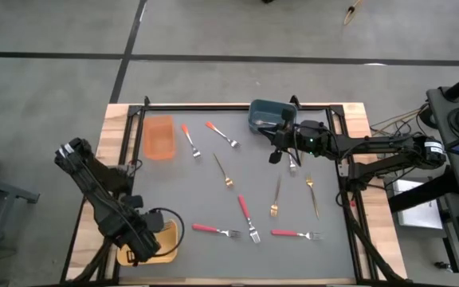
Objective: Sort silverware by color (type)
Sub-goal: Put the pink fork into the yellow bin
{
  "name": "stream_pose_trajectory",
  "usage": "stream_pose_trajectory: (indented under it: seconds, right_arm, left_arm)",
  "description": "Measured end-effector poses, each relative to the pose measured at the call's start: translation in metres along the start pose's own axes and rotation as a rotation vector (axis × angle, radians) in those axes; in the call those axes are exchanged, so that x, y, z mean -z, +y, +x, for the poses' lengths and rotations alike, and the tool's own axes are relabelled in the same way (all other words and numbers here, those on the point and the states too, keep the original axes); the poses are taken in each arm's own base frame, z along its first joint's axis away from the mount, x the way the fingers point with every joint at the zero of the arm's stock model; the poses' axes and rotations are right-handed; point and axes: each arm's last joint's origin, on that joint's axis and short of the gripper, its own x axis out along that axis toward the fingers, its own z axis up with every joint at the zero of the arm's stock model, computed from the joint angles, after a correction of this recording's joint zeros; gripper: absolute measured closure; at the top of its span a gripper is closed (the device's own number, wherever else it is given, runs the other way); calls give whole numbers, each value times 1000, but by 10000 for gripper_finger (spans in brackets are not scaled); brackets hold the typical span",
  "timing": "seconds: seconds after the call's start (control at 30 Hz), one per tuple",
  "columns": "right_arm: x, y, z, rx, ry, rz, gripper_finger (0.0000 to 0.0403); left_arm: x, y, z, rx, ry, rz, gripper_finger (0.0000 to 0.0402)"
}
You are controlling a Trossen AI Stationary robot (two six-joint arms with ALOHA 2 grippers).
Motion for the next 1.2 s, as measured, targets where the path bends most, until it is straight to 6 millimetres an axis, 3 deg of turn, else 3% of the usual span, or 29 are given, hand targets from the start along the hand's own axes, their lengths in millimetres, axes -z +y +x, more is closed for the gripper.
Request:
stream_pose_trajectory:
  seconds: [0.2, 1.2]
  right_arm:
    - [0, 0, 0, 0, 0, 3, 394]
    - [0, 0, 0, 0, 0, 15, 394]
  left_arm:
    - [2, 1, 12, 5, 108, -6, 379]
    - [-7, -3, 64, 53, 105, 27, 379]
